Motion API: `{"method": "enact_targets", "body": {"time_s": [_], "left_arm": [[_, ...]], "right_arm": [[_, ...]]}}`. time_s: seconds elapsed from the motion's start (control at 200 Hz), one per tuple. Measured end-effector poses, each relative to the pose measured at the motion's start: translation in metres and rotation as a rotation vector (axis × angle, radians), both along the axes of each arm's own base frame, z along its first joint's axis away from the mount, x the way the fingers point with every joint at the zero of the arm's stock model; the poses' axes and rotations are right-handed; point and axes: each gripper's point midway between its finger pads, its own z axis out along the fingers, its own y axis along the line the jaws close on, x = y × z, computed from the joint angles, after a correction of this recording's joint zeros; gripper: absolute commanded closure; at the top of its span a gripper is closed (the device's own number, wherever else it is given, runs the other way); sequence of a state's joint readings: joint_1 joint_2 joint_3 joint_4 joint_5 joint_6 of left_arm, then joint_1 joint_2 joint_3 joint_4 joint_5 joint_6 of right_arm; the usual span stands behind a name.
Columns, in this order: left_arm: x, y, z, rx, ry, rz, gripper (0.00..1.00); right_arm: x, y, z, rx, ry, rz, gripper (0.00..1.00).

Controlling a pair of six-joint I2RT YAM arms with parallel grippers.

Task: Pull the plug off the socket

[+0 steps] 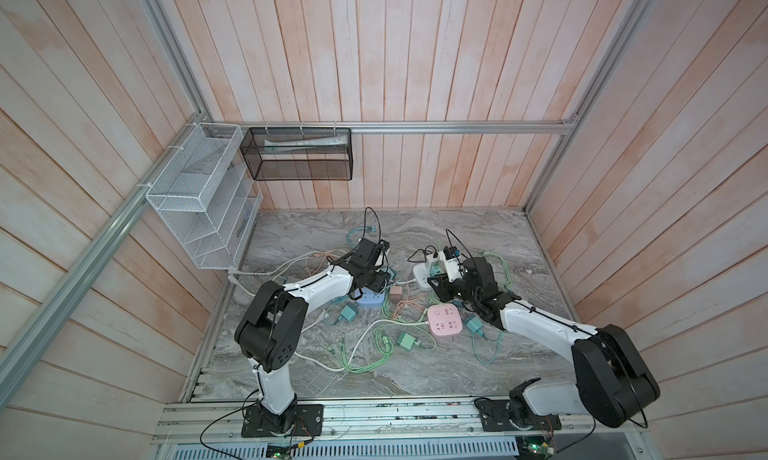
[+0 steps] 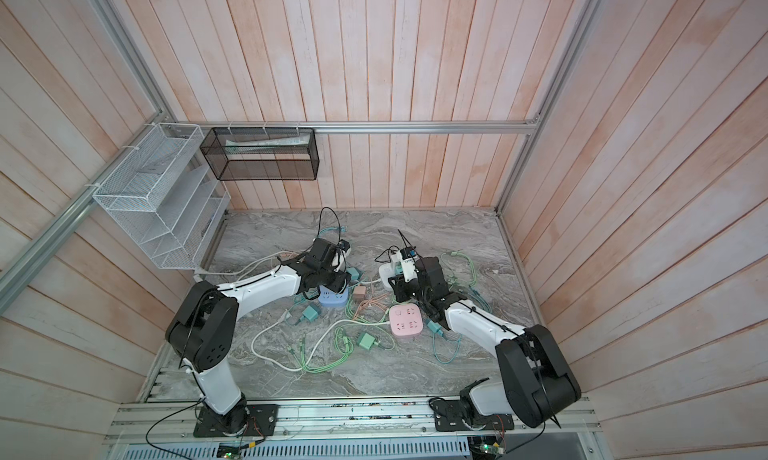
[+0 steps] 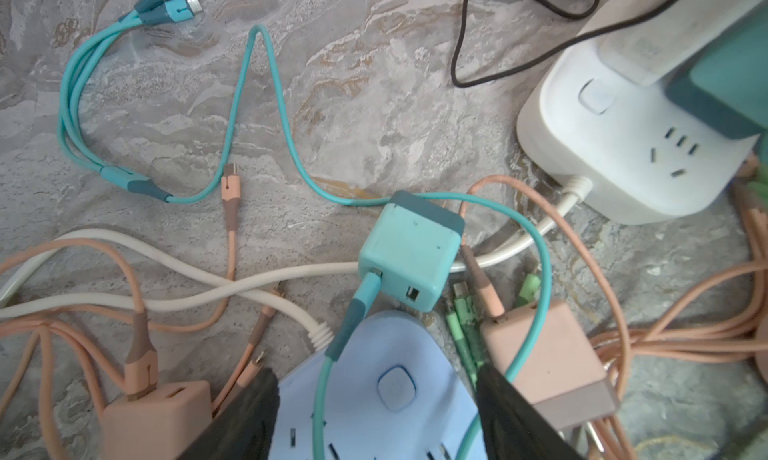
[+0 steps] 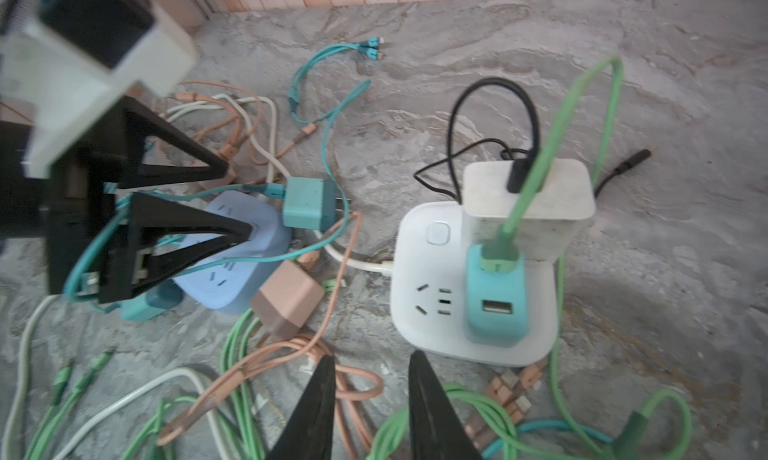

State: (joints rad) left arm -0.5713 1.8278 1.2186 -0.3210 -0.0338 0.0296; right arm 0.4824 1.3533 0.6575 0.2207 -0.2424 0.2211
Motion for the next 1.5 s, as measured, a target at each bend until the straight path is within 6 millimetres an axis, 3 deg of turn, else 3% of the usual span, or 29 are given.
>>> {"method": "enact_targets", "body": {"time_s": [0.22, 0.395, 0.565, 0.915, 1.3, 1.5], "left_arm": [[0.013, -0.008, -0.005, 0.002, 0.026, 0.038, 0.25], [0.02, -0.016, 0.001, -0.004, 0.028, 0.061, 0.25], [0.022, -0.028, 0.006, -0.001, 0.015, 0.059, 0.25], [0.019, -0.027, -0.003, 0.04, 0.025, 0.066, 0.25], [0.018, -0.031, -0.001, 0.05, 0.02, 0.08, 0.25], [0.016, -0.032, -0.002, 0.056, 0.019, 0.084, 0.25]], "right_arm": [[-0.029, 0.034, 0.031, 0.109, -0.037, 0.075, 0.71], [-0.049, 0.067, 0.028, 0.181, 0.016, 0.135, 0.69], [-0.056, 0.089, 0.01, 0.225, 0.095, 0.168, 0.67], [-0.056, 0.105, 0.02, 0.33, 0.147, 0.184, 0.7], [-0.051, 0.114, -0.007, 0.329, 0.259, 0.158, 0.84], [-0.046, 0.119, -0.011, 0.33, 0.277, 0.15, 0.88]]}}
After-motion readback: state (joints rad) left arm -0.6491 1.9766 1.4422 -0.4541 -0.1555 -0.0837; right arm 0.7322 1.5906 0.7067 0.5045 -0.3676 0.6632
